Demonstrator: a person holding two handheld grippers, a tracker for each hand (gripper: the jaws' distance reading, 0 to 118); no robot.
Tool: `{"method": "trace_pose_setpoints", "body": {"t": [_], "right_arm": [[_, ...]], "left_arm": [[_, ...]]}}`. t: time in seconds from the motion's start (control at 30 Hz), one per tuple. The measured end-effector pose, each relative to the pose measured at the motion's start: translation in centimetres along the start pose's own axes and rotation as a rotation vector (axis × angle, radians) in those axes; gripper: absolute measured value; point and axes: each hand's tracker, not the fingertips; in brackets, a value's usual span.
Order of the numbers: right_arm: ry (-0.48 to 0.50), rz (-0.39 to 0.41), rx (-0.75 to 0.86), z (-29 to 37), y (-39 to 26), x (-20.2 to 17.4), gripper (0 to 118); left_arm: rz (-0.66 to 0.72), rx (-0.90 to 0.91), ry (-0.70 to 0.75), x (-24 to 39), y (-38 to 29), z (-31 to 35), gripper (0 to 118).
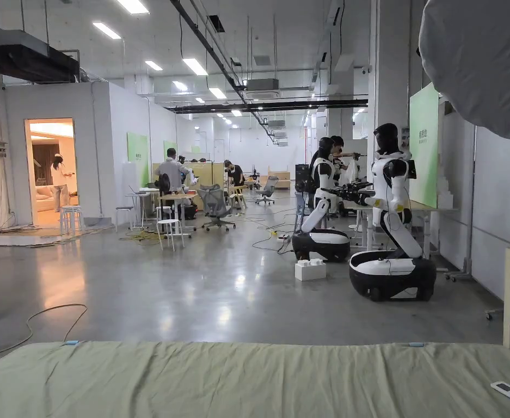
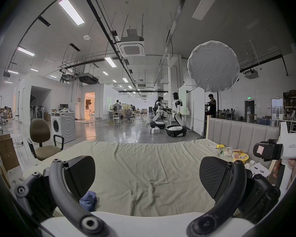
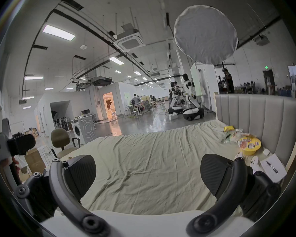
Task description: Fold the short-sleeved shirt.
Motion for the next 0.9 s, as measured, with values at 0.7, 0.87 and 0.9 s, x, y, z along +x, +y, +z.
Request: {"method": "trace_pose_setpoints", "body": {"t": [0.7,0.87,0.9], "right_arm": [[-0.119,-0.121,-0.097,0.8,1.5,-2.6,118],[-0.152,-0.143,-0.066,1.0,2.0,-2.2,118],[-0.169,-0.156,-0.064,1.0,2.2,-2.1,118]], "left_arm": [[0.032,-0.003,-0.001,-0.1,0.6,0.0,118],[0.025,-0.001,-0.001,0.0,0.5,0.3,118],[0.023,-0.002,-0.002,0.0,0.5,0.3,118]]}}
